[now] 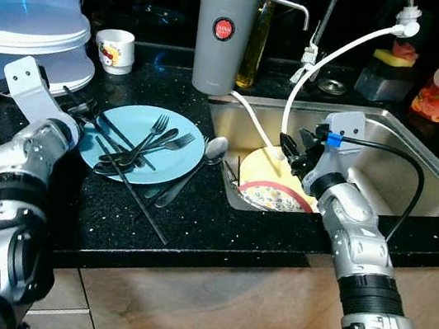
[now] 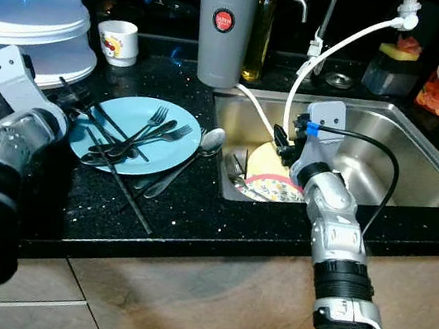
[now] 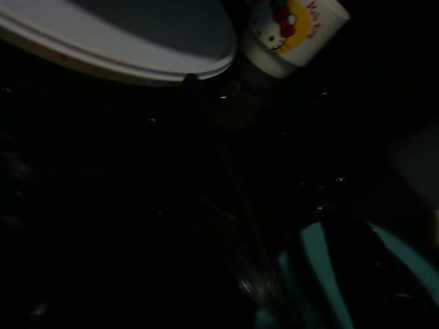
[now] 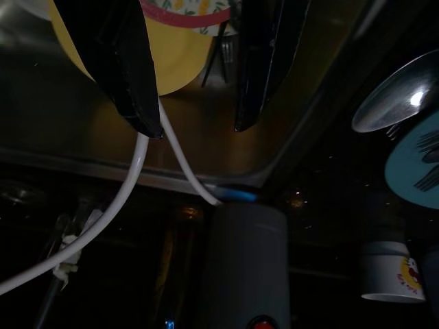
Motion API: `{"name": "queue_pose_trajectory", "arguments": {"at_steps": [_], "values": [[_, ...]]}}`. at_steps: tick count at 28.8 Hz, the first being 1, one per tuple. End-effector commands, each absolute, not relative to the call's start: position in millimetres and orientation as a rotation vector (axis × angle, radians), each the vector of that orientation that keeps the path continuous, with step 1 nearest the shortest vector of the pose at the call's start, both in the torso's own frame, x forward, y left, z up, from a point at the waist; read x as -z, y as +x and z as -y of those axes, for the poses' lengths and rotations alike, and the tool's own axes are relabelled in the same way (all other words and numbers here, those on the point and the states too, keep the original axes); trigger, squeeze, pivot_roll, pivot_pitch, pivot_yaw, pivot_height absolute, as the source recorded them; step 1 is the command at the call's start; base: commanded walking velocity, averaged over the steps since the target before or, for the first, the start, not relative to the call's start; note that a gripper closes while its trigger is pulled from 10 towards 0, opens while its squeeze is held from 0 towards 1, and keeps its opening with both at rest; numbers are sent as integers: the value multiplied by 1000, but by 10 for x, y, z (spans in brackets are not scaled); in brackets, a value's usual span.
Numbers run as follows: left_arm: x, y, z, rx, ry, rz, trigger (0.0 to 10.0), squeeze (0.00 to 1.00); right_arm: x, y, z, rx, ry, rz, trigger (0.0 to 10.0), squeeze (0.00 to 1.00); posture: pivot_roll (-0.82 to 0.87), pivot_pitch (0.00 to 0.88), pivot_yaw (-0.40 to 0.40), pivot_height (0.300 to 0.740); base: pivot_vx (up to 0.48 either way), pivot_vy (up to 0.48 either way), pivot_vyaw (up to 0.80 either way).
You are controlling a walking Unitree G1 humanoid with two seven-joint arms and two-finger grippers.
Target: Kitchen organization
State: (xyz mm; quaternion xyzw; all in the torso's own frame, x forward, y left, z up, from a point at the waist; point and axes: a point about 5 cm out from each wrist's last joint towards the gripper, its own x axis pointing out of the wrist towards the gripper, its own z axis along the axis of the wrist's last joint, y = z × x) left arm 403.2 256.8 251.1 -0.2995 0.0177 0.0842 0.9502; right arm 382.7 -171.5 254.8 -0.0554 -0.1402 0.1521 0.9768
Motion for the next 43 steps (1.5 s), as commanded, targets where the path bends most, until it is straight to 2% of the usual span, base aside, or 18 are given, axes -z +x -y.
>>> {"name": "queue_pose_trajectory", "arguments": {"at_steps": [1, 6, 7, 9, 13, 14, 22, 24, 30, 31, 35, 39, 41, 43], "values": [[-2534, 4045, -2571, -177, -697, -63, 10000, 0, -2602, 3846, 1735, -306, -130, 284, 10000, 0, 51, 131, 15, 740, 0, 0, 0], [-2549, 4081, -2501, -163, -834, -100, 10000, 0, -2625, 3855, 1752, -305, -139, 285, 10000, 0, 50, 139, 9, 740, 0, 0, 0], [-2575, 4095, -2498, -173, -927, -95, 10000, 0, -2638, 3864, 1749, -309, -144, 286, 10000, 0, 50, 139, 9, 740, 0, 0, 0], [-2589, 4101, -2501, -183, -982, -90, 10000, 0, -2645, 3869, 1746, -312, -146, 286, 10000, 0, 50, 139, 9, 740, 0, 0, 0], [-2619, 4105, -2536, -237, -1096, -70, 10000, 0, -2668, 3879, 1743, -318, -151, 289, 10000, 0, 48, 143, 8, 740, 0, 0, 0], [-2649, 4089, -2632, -314, -1150, -29, 10000, 0, -2694, 3891, 1731, -325, -154, 293, 10000, 0, 48, 143, 8, 740, 0, 0, 0], [-2589, 4026, -2814, -468, -1219, -24, 10000, 0, -2717, 3909, 1712, -339, -149, 294, 10000, 0, 45, 146, 6, 740, 0, 0, 0], [-2522, 4009, -2837, -498, -1305, -52, 10000, 0, -2721, 3916, 1703, -345, -145, 291, 10000, 0, 45, 147, 2, 740, 0, 0, 0], [-2460, 4031, -2751, -444, -1459, -106, 10000, 0, -2737, 3934, 1685, -356, -147, 287, 10000, 0, 41, 150, -5, 740, 0, 0, 0], [-2460, 4031, -2751, -444, -1459, -106, 10000, 0, -2737, 3934, 1685, -356, -147, 287, 10000, 0, 41, 150, -5, 740, 0, 0, 0], [-2477, 4083, -2598, -343, -1229, -152, 10000, 0, -2756, 3948, 1673, -361, -148, 289, 10000, 0, 40, 149, -3, 740, 0, 0, 0], [-2534, 4108, -2558, -305, -877, -139, 10000, 0, -2762, 3954, 1682, -357, -125, 288, 10000, 0, 41, 149, 0, 740, 0, 0, 0], [-2538, 4107, -2567, -308, -790, -142, 10000, 0, -2762, 3957, 1684, -357, -113, 287, 10000, 0, 41, 149, 0, 740, 0, 0, 0], [-2535, 4106, -2567, -309, -787, -146, 10000, 0, -2760, 3959, 1685, -357, -107, 286, 10000, 0, 41, 149, 1, 740, 0, 0, 0]]}}
